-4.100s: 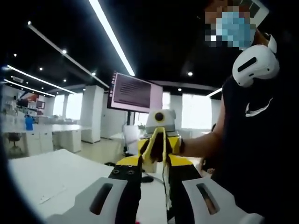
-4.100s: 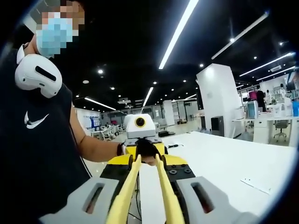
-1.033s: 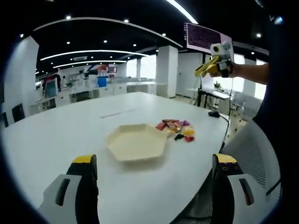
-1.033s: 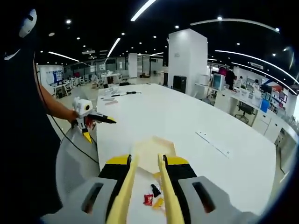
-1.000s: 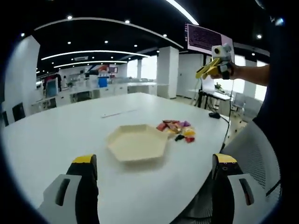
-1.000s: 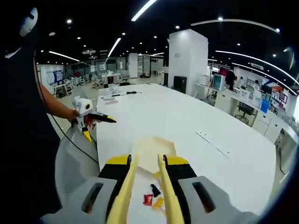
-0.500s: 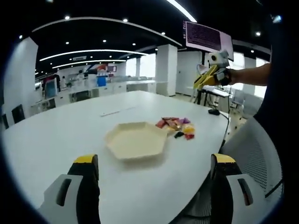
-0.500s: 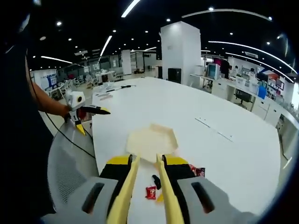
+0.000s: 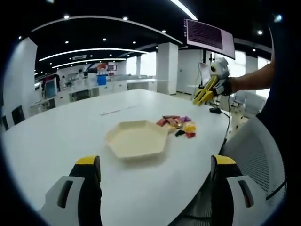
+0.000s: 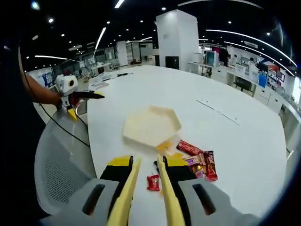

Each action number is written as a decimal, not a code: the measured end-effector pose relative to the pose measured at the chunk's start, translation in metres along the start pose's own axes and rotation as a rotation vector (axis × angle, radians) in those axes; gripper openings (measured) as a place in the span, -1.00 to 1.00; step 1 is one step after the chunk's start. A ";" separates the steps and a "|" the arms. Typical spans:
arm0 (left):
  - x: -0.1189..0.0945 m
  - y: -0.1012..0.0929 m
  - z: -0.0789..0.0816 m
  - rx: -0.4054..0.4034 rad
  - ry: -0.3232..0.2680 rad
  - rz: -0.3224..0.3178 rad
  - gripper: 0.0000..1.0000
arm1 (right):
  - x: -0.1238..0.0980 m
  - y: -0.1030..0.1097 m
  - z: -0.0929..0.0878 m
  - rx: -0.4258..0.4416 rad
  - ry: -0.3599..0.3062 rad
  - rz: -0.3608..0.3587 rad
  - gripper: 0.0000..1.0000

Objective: Place the target food into the container with the food tongs after gripping and lifting it, then release it inside without dropping or visibly crushing the food.

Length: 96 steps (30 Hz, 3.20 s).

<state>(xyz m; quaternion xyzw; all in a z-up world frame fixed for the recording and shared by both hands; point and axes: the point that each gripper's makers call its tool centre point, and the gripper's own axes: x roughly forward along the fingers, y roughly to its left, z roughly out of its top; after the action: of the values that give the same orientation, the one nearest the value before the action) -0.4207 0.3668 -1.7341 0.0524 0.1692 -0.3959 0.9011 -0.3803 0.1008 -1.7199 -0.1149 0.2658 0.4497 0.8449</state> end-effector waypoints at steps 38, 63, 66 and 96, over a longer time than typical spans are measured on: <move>0.001 0.005 -0.005 -0.018 0.024 0.021 0.84 | 0.059 -0.012 -0.091 0.000 0.274 -0.024 -0.55; 0.001 0.007 -0.006 -0.018 0.026 0.026 0.80 | 0.054 -0.010 -0.076 0.020 0.279 -0.006 -0.63; 0.001 0.007 -0.006 -0.018 0.025 0.027 0.80 | 0.052 -0.009 -0.067 0.022 0.261 0.000 -0.63; 0.003 0.003 -0.005 -0.029 0.019 0.015 0.99 | 0.076 -0.011 0.043 -0.097 0.132 0.058 -0.61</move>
<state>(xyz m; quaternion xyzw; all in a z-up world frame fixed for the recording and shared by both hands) -0.4177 0.3682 -1.7398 0.0445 0.1833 -0.3862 0.9029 -0.3215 0.1666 -1.7267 -0.1776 0.3021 0.4777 0.8056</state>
